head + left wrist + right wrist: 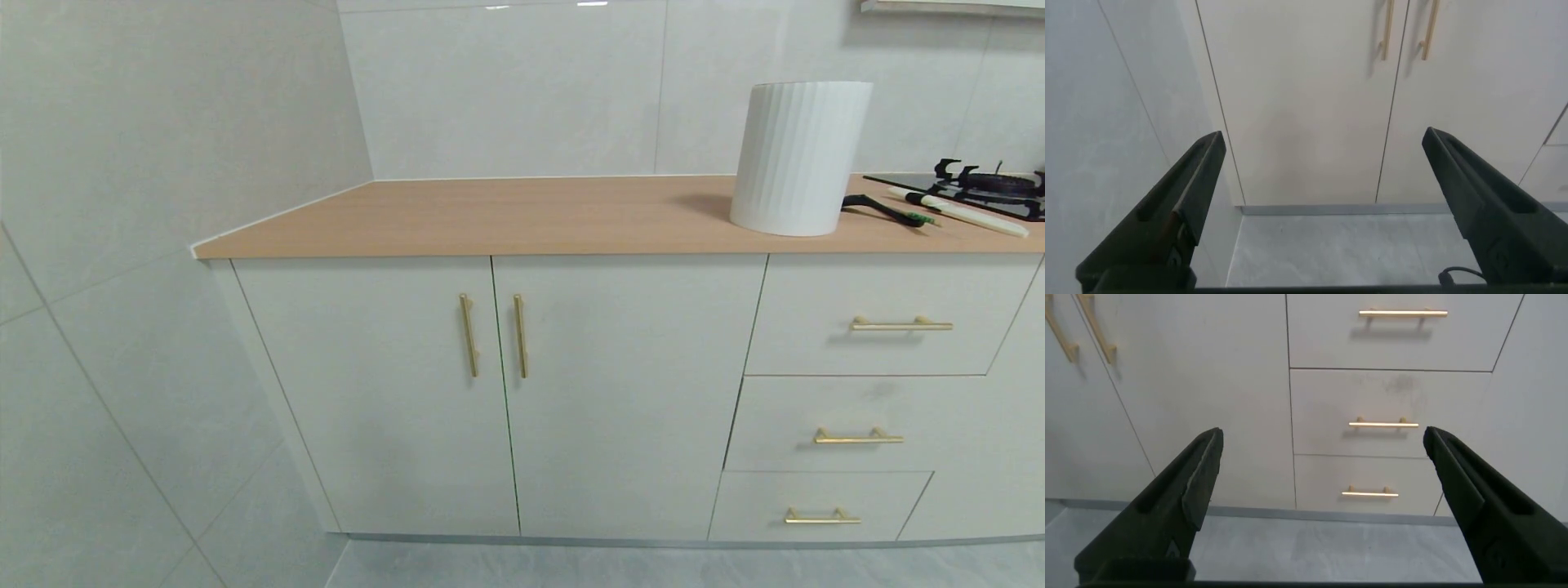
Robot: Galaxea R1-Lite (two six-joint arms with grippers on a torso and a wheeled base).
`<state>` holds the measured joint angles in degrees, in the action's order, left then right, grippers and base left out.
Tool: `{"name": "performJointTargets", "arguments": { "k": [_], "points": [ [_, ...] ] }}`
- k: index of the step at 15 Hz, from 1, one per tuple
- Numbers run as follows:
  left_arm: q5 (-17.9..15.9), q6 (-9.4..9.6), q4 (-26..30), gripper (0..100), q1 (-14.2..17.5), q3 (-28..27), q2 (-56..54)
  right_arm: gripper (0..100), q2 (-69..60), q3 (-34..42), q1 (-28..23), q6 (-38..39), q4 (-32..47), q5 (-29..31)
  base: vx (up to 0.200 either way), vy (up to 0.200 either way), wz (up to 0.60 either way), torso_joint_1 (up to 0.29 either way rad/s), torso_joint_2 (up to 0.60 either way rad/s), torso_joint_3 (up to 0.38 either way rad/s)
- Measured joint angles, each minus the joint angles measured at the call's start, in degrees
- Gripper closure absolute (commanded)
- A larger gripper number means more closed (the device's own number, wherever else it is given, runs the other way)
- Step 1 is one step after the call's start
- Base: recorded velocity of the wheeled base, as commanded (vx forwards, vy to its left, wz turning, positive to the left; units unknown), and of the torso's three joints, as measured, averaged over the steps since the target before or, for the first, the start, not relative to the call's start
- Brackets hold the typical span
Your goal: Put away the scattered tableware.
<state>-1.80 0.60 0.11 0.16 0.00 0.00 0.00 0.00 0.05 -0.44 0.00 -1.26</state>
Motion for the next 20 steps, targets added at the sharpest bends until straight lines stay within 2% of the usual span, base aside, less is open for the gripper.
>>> {"name": "performJointTargets", "arguments": {
  "k": [6, 20],
  "points": [
    [0.0, 0.09, 0.0, 0, 0.0, 0.0, 0.0, 0, 0.0, 0.0, 0.0, 0.1, 0.0, -0.4, 0.000, 0.000, 0.00, 0.000, 0.00, 0.000],
    [0.0, 0.09, 0.0, 0, 0.0, 0.0, 0.0, 0, 0.0, 0.0, 0.0, 0.5, 0.1, -0.3, 0.000, -0.200, 0.00, 0.003, 0.00, 0.003]
  ]
}}
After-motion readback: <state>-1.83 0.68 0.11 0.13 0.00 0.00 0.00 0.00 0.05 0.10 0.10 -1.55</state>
